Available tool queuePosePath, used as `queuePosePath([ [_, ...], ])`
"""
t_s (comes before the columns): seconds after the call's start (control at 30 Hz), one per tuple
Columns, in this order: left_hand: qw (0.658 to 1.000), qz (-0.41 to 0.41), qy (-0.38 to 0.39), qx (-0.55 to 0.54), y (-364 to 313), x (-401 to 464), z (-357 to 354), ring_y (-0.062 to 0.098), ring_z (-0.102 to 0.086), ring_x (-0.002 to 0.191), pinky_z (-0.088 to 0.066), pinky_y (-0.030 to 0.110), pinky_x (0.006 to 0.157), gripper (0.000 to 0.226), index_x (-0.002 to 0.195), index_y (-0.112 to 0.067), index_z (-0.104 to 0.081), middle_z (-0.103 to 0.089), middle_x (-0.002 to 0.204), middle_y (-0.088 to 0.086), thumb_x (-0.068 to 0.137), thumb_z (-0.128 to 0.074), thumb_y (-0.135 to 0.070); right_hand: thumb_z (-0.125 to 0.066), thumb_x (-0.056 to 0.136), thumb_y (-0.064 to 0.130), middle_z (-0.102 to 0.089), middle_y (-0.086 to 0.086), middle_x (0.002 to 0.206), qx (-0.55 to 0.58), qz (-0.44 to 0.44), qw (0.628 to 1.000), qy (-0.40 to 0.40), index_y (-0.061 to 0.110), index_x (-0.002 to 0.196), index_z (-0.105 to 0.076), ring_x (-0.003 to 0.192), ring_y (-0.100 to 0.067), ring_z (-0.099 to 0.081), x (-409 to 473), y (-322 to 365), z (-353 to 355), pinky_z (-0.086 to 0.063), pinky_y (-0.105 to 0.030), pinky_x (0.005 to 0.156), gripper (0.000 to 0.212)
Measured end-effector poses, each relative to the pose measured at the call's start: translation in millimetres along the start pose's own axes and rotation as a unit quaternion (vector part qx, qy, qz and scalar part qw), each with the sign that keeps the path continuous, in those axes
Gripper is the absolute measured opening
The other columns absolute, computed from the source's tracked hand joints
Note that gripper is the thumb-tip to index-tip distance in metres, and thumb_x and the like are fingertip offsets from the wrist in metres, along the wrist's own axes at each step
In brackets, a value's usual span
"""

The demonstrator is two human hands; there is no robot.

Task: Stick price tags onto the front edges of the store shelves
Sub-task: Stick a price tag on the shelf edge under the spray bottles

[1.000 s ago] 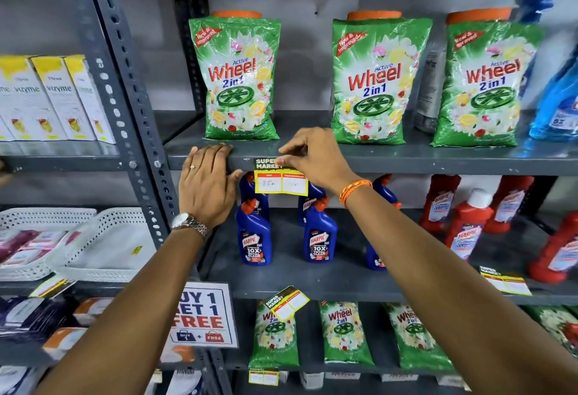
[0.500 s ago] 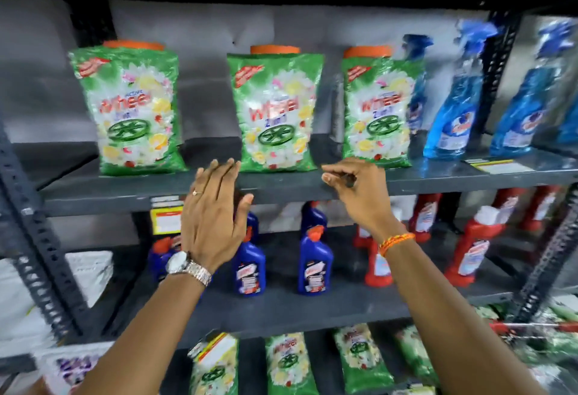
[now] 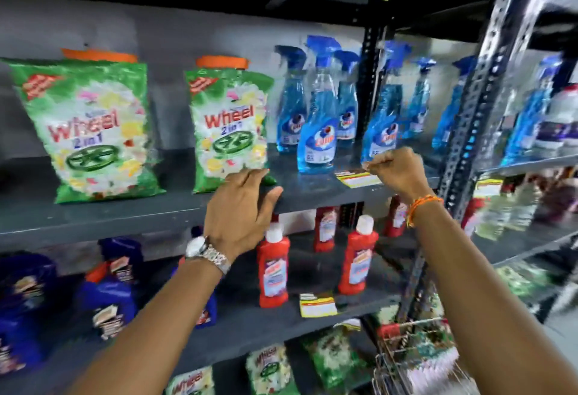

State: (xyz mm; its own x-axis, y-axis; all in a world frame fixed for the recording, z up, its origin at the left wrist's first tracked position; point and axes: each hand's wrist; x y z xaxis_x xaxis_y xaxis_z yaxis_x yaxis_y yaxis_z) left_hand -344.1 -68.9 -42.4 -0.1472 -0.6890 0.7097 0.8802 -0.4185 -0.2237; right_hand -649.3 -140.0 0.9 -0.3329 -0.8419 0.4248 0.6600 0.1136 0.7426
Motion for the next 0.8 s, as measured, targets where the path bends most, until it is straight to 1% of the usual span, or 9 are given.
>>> queuePosePath([
  [0.1, 0.998, 0.024, 0.052, -0.007, -37.4, 35.6, -31.4, 0.03, -0.067, 0.097, -0.053, 0.041, 0.089, 0.056, 0.107, -0.018, -0.075, -0.075, 0.105, 0.007, 0.094, -0.036, -0.057, -0.074, 0.083, 0.037, -0.06, -0.008, 0.065, -0.091, -0.023, 0.994, 0.059, 0.006, 0.064, -0.059, 0.079, -0.027, -0.061, 22.5, -10.7, 13.0, -0.045, -0.031, 0.07, 0.04],
  [0.17, 0.995, 0.048, 0.087, 0.024, -57.9, 58.6, -52.4, 0.034, -0.065, 0.089, -0.051, 0.04, 0.084, 0.051, 0.087, -0.015, -0.075, -0.075, 0.09, 0.009, 0.094, -0.041, -0.053, -0.07, 0.088, 0.034, -0.049, 0.001, 0.062, -0.116, -0.023, 0.989, 0.092, 0.016, 0.059, -0.045, 0.078, -0.025, -0.053, 34.5, -16.8, 14.7, -0.036, -0.028, 0.069, 0.043],
  [0.2, 0.992, 0.062, 0.104, 0.035, -66.7, 68.3, -61.3, 0.038, -0.063, 0.093, -0.05, 0.038, 0.081, 0.047, 0.083, -0.013, -0.072, -0.074, 0.091, 0.012, 0.094, -0.046, -0.05, -0.069, 0.089, 0.034, -0.047, 0.002, 0.062, -0.122, -0.024, 0.986, 0.109, 0.018, 0.059, -0.041, 0.079, -0.025, -0.052, 41.6, -20.2, 12.9, -0.035, -0.027, 0.07, 0.044],
  [0.33, 0.979, 0.12, 0.152, 0.06, -89.3, 95.8, -87.9, 0.043, -0.056, 0.115, -0.046, 0.041, 0.086, 0.04, 0.098, -0.006, -0.067, -0.071, 0.112, 0.019, 0.096, -0.05, -0.043, -0.07, 0.089, 0.034, -0.047, -0.001, 0.065, -0.121, -0.018, 0.983, 0.138, 0.018, 0.061, -0.038, 0.081, -0.024, -0.051, 61.4, -25.3, 6.3, -0.035, -0.027, 0.062, 0.045],
  [0.4, 0.975, 0.135, 0.16, 0.072, -99.3, 102.9, -95.5, 0.043, -0.054, 0.119, -0.044, 0.042, 0.089, 0.039, 0.105, -0.006, -0.066, -0.069, 0.118, 0.02, 0.095, -0.05, -0.04, -0.071, 0.089, 0.034, -0.053, -0.007, 0.078, -0.122, -0.016, 0.98, 0.154, 0.016, 0.066, -0.042, 0.083, -0.024, -0.05, 66.8, -24.1, 3.8, -0.032, -0.03, 0.054, 0.041],
  [0.5, 0.968, 0.173, 0.173, 0.057, -113.4, 106.9, -100.5, 0.042, -0.049, 0.127, -0.041, 0.044, 0.098, 0.039, 0.115, -0.009, -0.063, -0.065, 0.128, 0.02, 0.094, -0.049, -0.039, -0.074, 0.087, 0.032, -0.058, -0.011, 0.097, -0.114, -0.024, 0.981, 0.156, 0.007, 0.094, -0.056, 0.093, -0.028, -0.057, 67.8, -21.5, 1.7, -0.041, -0.03, 0.07, 0.031],
  [0.57, 0.962, 0.208, 0.171, 0.033, -119.2, 109.1, -102.0, 0.041, -0.046, 0.132, -0.038, 0.046, 0.105, 0.039, 0.12, -0.01, -0.06, -0.062, 0.132, 0.02, 0.093, -0.05, -0.037, -0.078, 0.082, 0.034, -0.064, -0.011, 0.106, -0.099, -0.042, 0.983, 0.146, 0.003, 0.11, -0.06, 0.104, -0.03, -0.062, 71.2, -24.0, -0.1, -0.049, -0.033, 0.082, 0.045],
  [0.7, 0.949, 0.269, 0.161, -0.025, -123.5, 115.4, -102.2, 0.04, -0.045, 0.135, -0.034, 0.046, 0.109, 0.041, 0.125, -0.012, -0.057, -0.059, 0.138, 0.018, 0.092, -0.053, -0.036, -0.088, 0.066, 0.032, -0.07, -0.009, 0.109, -0.007, -0.09, 0.985, 0.147, 0.007, 0.109, -0.061, 0.101, -0.028, -0.065, 76.7, -25.9, -1.8, -0.055, -0.042, 0.094, 0.056],
  [0.8, 0.934, 0.309, 0.164, -0.067, -124.1, 121.3, -107.8, 0.038, -0.047, 0.134, -0.028, 0.047, 0.11, 0.042, 0.127, -0.015, -0.056, -0.059, 0.138, 0.015, 0.091, -0.055, -0.037, -0.088, 0.071, 0.018, -0.068, -0.006, 0.107, 0.054, -0.113, 0.979, 0.159, 0.005, 0.111, -0.058, 0.1, -0.025, -0.064, 76.7, -20.8, 4.9, -0.053, -0.038, 0.095, 0.051],
])
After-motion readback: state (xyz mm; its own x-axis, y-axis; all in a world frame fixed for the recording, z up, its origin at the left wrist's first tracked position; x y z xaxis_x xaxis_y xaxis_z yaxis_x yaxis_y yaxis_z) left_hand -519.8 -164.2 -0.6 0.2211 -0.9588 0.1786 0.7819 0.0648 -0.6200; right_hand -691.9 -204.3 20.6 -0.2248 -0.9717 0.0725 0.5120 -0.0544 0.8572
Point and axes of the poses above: each hand's wrist, its own x-axis towards the middle knuckle, its own z-axis out of the back of the hand, y = z × x
